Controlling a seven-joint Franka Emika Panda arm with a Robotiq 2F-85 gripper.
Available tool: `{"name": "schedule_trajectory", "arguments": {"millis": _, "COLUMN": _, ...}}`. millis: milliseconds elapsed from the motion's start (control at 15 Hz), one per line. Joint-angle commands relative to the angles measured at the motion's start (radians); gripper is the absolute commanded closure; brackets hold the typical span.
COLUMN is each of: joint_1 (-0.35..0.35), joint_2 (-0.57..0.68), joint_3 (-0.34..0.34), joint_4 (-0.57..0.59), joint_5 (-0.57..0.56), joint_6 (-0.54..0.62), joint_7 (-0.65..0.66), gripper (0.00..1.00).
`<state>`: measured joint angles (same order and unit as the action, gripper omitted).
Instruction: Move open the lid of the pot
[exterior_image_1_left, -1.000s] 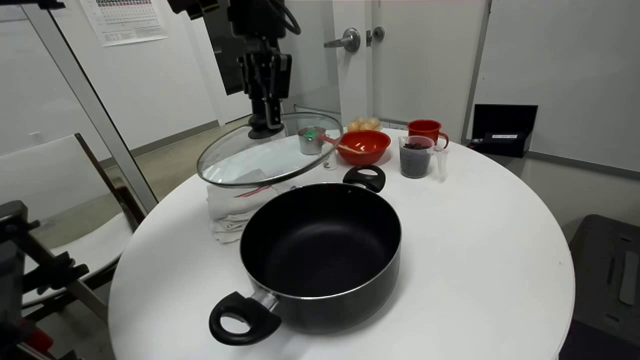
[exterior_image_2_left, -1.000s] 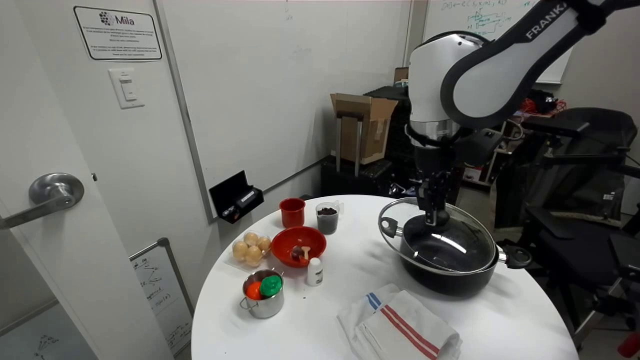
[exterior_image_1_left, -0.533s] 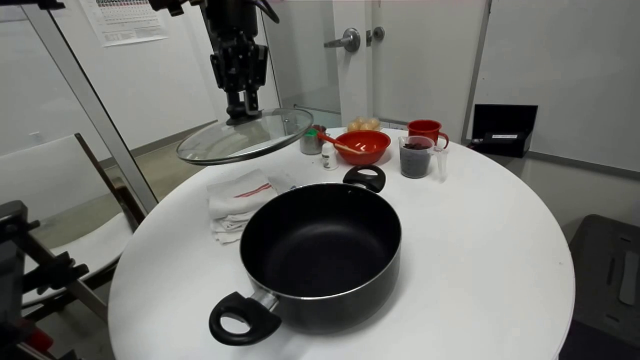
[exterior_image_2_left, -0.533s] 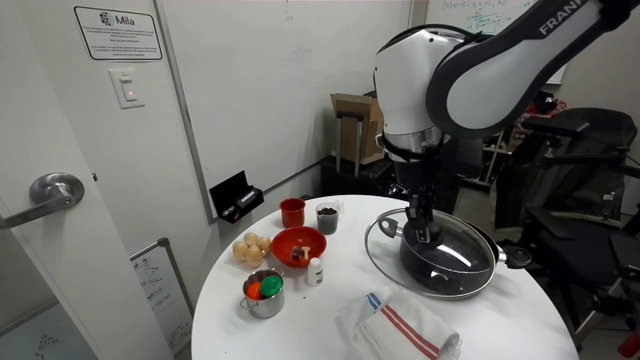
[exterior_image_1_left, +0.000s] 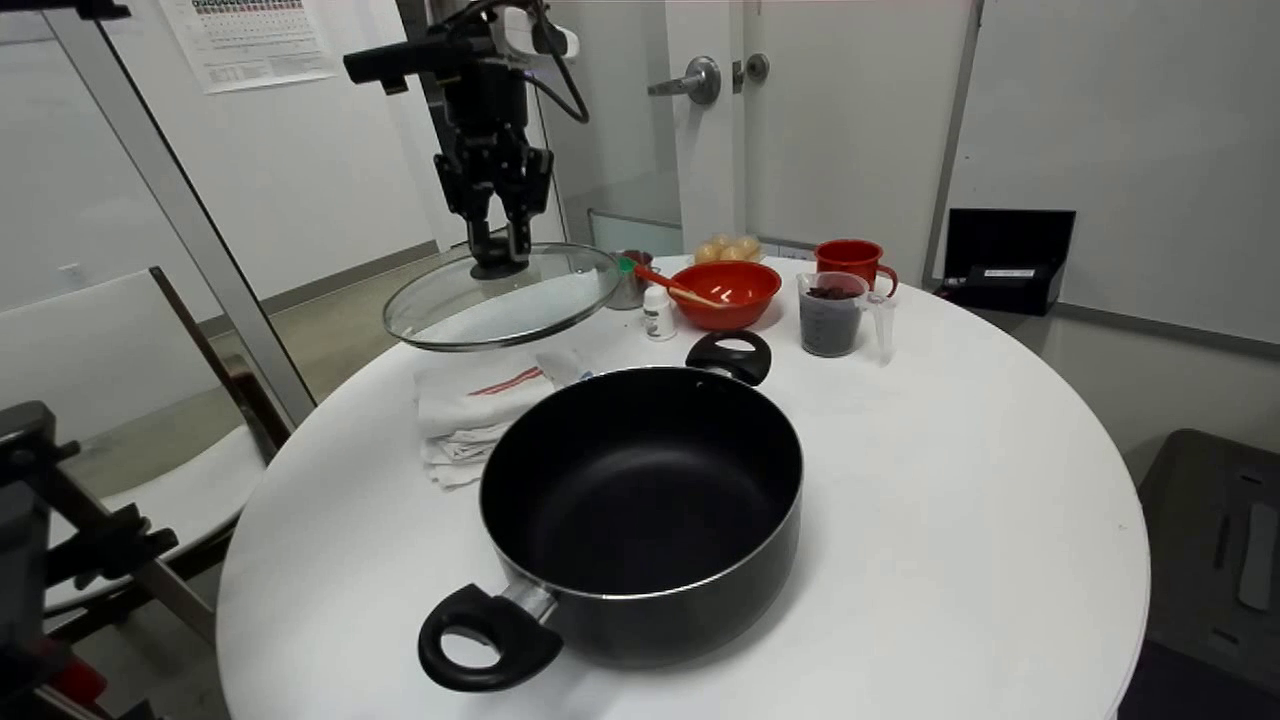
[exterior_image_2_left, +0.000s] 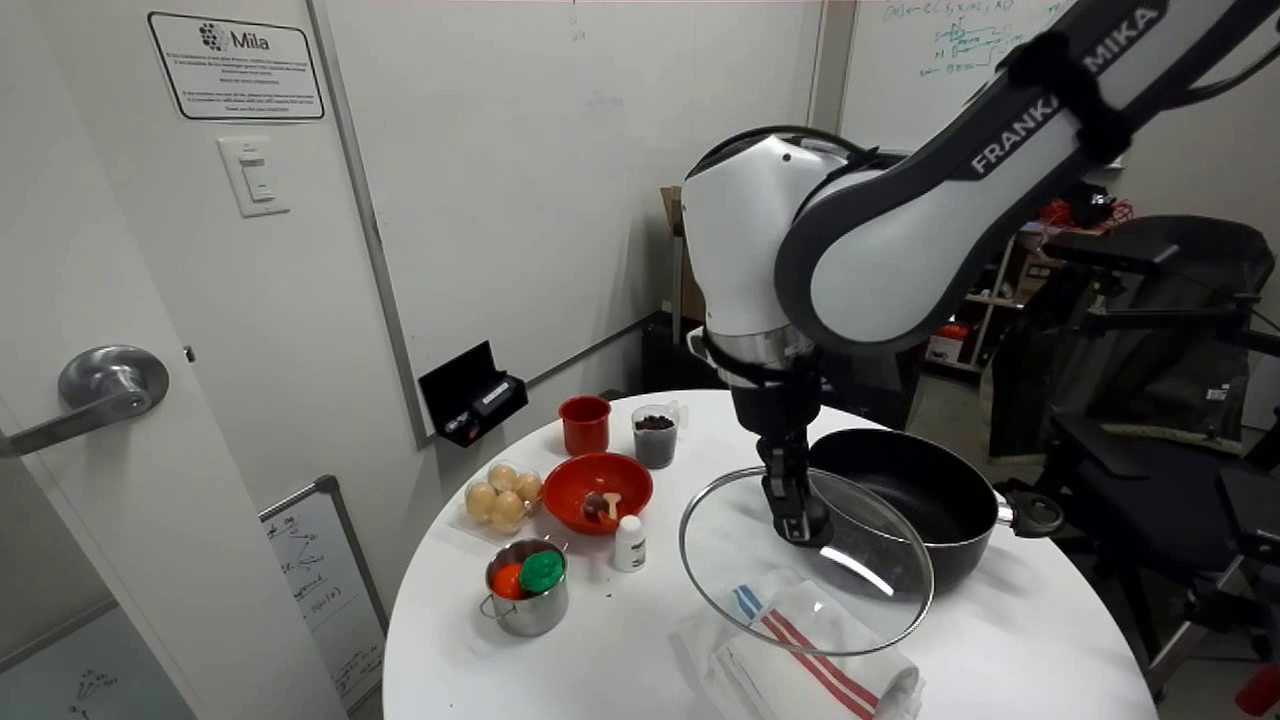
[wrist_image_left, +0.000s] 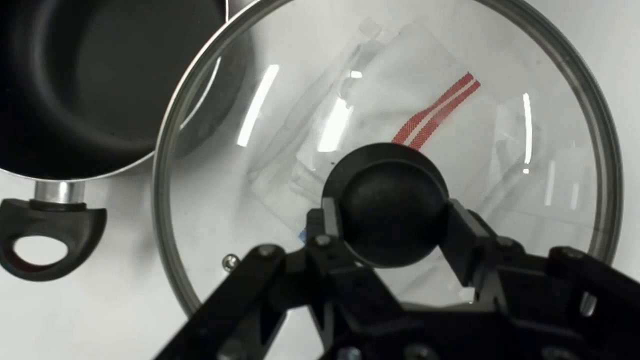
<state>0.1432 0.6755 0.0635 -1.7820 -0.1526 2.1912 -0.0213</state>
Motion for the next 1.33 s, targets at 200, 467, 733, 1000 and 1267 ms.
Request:
{"name": "schedule_trajectory", "arguments": {"millis": 200, "joint_1": -0.008, "joint_2": 0.200, "joint_3": 0.031, "joint_4": 0.216, "joint_5": 0.009, "joint_6": -0.022, "joint_7": -0.118, "gripper": 0.75}}
{"name": "schedule_trajectory", "arguments": {"millis": 467, "joint_1": 0.005, "joint_2": 0.317, "joint_3": 0.015, "joint_4": 0.325, "joint_5": -0.001, "joint_6": -0.035, "joint_7": -0.111, "gripper": 0.75}}
{"name": "schedule_trajectory", "arguments": {"millis": 733, "joint_1": 0.016, "joint_2": 0.410, "joint_3": 0.002, "joint_4": 0.410, "joint_5": -0.012, "joint_6": -0.058, "joint_7": -0.107, "gripper": 0.75}}
{"name": "schedule_trajectory", "arguments": {"millis": 1000, "joint_1": 0.019, "joint_2": 0.459, "joint_3": 0.000, "joint_4": 0.471, "joint_5": -0.011, "joint_6": -0.079, "joint_7": -0.110, "gripper": 0.75}}
{"name": "schedule_trajectory", "arguments": {"millis": 1267, "joint_1": 0.017, "joint_2": 0.469, "joint_3": 0.003, "joint_4": 0.502, "joint_5": -0.010, "joint_6": -0.105, "joint_7": -0.118, "gripper": 0.41}}
